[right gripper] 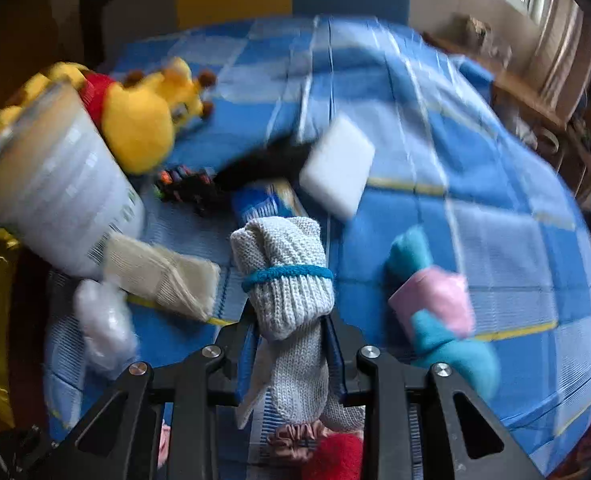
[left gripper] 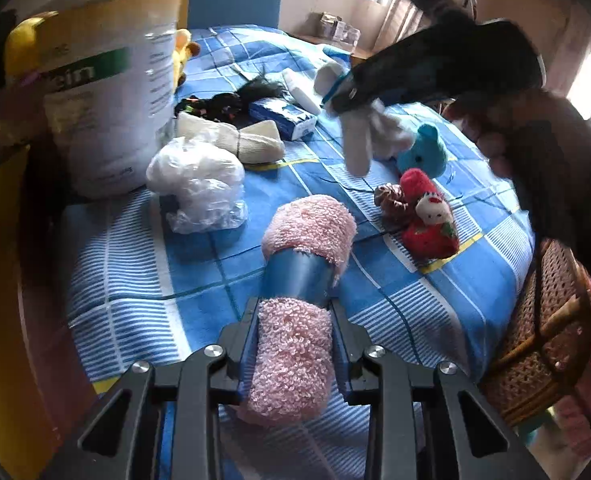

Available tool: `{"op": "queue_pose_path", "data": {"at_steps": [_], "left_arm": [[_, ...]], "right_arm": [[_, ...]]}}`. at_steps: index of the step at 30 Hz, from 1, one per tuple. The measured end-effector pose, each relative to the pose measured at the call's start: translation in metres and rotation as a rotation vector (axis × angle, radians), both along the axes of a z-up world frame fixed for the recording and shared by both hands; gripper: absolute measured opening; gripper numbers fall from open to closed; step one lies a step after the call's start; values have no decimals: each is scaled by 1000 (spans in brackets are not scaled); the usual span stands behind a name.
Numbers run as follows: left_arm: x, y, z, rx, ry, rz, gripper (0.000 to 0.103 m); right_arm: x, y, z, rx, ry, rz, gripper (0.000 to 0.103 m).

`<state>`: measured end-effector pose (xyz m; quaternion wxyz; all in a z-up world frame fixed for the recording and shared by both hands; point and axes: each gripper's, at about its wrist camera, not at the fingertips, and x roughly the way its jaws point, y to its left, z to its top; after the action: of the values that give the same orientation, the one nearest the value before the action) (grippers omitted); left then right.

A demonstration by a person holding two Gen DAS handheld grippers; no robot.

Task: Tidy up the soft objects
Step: 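Grasp the pink towel roll with the left tool while the right grasps grey socks, then lower the towel roll into the gold tray, open left tool while right lifts socks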

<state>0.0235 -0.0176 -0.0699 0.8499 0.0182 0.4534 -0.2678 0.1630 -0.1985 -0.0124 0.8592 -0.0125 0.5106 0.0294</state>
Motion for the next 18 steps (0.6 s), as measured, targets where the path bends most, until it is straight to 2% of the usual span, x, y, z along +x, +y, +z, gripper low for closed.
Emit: {"op": "queue_pose_path", "data": {"at_steps": [3, 8, 14, 18], "left_arm": [[-6, 7, 11, -21, -23, 0, 32], [-21, 27, 39, -80, -62, 9, 32], [-36, 67, 74, -114, -133, 87, 32], [-42, 100, 84, -133, -146, 167, 32]], "right_arm": [[9, 3, 27, -13, -47, 3, 29], [57, 26, 67, -60, -110, 12, 30], [101, 94, 106, -122, -186, 102, 29], [112, 141, 117, -170, -226, 175, 29]]}}
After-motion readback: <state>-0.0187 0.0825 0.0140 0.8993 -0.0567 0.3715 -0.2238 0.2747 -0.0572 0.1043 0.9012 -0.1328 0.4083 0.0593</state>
